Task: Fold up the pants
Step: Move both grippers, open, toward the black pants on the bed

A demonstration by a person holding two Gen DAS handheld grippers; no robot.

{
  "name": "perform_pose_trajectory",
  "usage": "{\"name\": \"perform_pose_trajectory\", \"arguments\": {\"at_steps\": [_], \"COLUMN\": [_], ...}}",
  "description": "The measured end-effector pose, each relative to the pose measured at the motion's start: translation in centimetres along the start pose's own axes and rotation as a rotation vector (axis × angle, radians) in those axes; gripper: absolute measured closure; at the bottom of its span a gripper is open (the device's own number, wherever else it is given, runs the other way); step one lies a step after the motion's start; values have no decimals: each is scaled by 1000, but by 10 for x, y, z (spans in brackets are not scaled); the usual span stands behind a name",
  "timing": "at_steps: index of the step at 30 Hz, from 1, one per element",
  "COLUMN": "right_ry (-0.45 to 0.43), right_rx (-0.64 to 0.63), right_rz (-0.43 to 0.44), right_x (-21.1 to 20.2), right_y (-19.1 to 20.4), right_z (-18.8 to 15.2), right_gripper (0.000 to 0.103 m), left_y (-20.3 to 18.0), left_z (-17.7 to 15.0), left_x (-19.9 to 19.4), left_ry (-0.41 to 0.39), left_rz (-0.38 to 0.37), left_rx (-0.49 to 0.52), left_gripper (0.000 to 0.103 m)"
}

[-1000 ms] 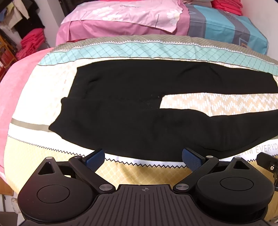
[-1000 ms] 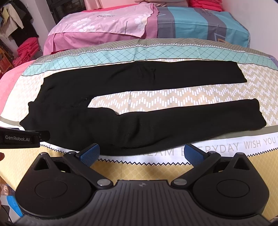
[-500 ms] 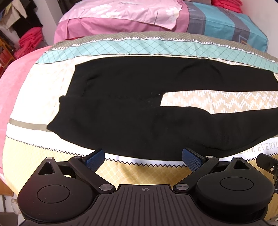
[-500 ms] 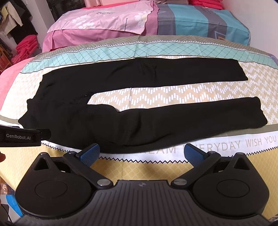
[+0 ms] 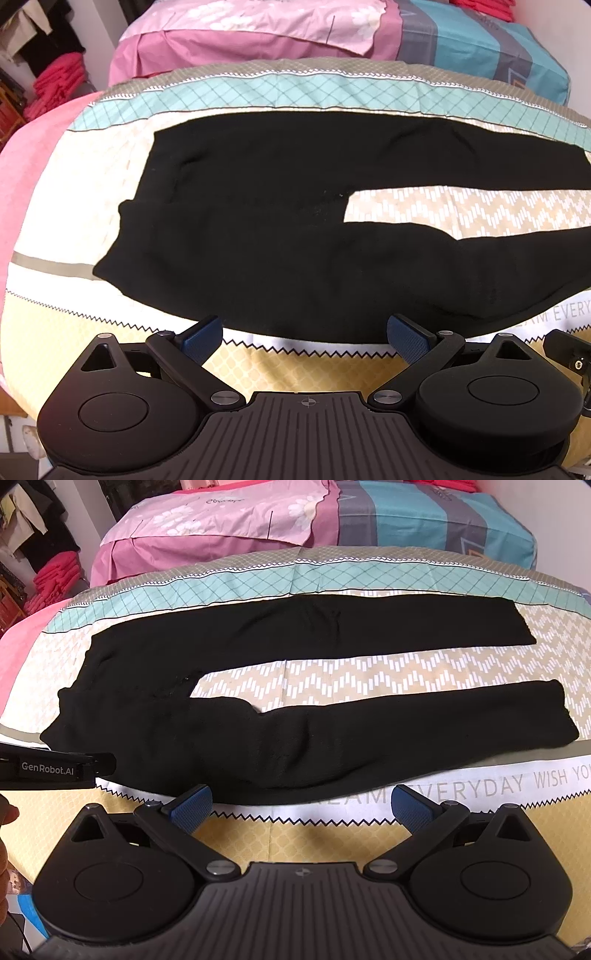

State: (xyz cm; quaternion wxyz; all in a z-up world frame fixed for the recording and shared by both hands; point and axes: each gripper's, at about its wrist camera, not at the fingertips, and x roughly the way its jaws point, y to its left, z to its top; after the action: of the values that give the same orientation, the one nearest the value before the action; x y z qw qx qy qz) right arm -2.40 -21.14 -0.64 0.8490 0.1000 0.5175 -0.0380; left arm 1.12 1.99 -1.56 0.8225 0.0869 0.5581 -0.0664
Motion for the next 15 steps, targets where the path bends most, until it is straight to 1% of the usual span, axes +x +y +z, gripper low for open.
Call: {"name": "perform_pose_trajectory", "arguments": {"at_steps": [15], "right_ry": [20], "right_rx": [35], "right_rz": [11], "right_x": [8], "right_y": [1], "right_z": [0], "right_gripper": [0], "left_y": [1], "left_z": [6], "left_x": [14], "left_ry": [24], "left_rz": [-9], "left_rx": [21], "left_gripper": [0]}}
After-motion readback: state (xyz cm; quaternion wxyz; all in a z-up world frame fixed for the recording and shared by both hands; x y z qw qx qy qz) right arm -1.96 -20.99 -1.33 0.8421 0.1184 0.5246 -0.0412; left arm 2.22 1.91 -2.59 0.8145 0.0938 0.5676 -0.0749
